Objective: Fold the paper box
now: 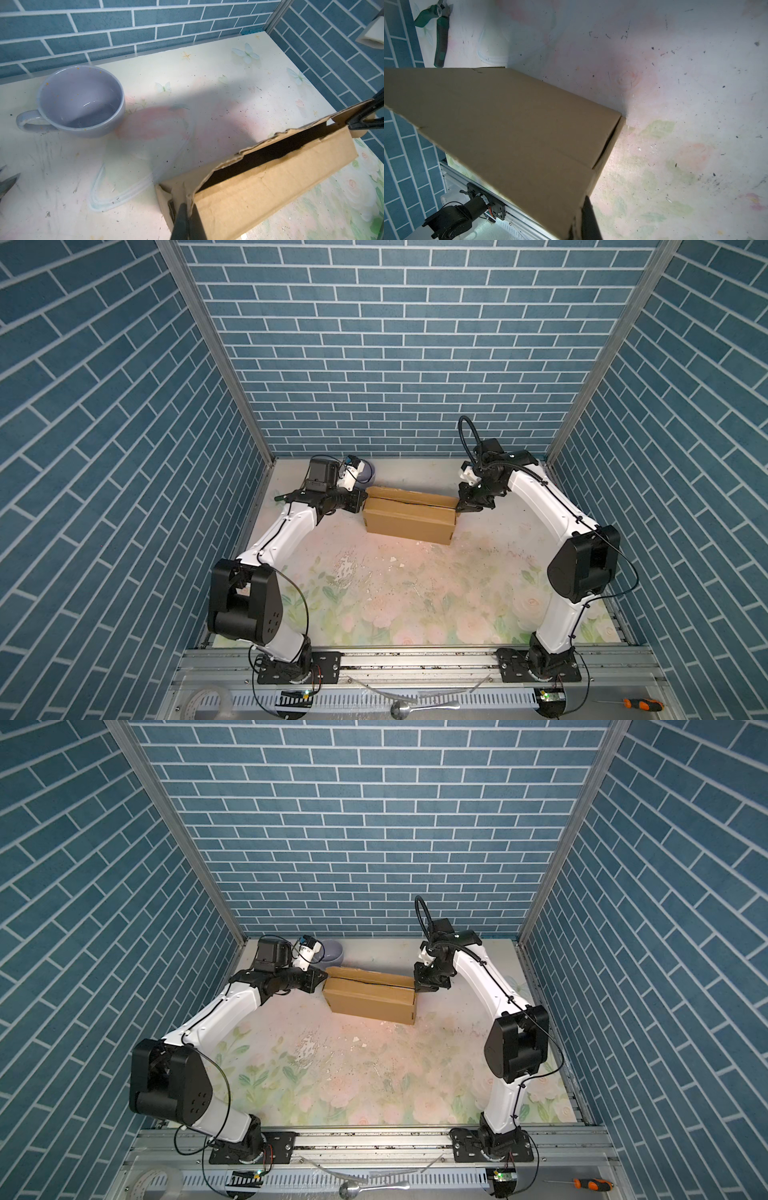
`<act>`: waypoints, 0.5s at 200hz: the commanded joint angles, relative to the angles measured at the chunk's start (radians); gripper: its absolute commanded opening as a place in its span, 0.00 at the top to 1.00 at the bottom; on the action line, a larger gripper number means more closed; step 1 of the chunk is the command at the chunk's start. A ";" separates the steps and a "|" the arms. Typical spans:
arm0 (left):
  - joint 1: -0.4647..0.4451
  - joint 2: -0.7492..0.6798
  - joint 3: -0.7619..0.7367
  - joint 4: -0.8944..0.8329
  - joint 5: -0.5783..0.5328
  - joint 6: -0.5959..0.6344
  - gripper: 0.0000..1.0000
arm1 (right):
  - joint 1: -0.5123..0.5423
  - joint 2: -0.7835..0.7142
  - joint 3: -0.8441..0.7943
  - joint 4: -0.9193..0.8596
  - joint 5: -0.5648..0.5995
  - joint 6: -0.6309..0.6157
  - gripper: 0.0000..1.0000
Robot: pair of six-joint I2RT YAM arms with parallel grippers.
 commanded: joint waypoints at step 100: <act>-0.021 -0.004 -0.059 0.022 0.021 -0.038 1.00 | 0.005 -0.007 0.014 0.068 -0.113 0.097 1.00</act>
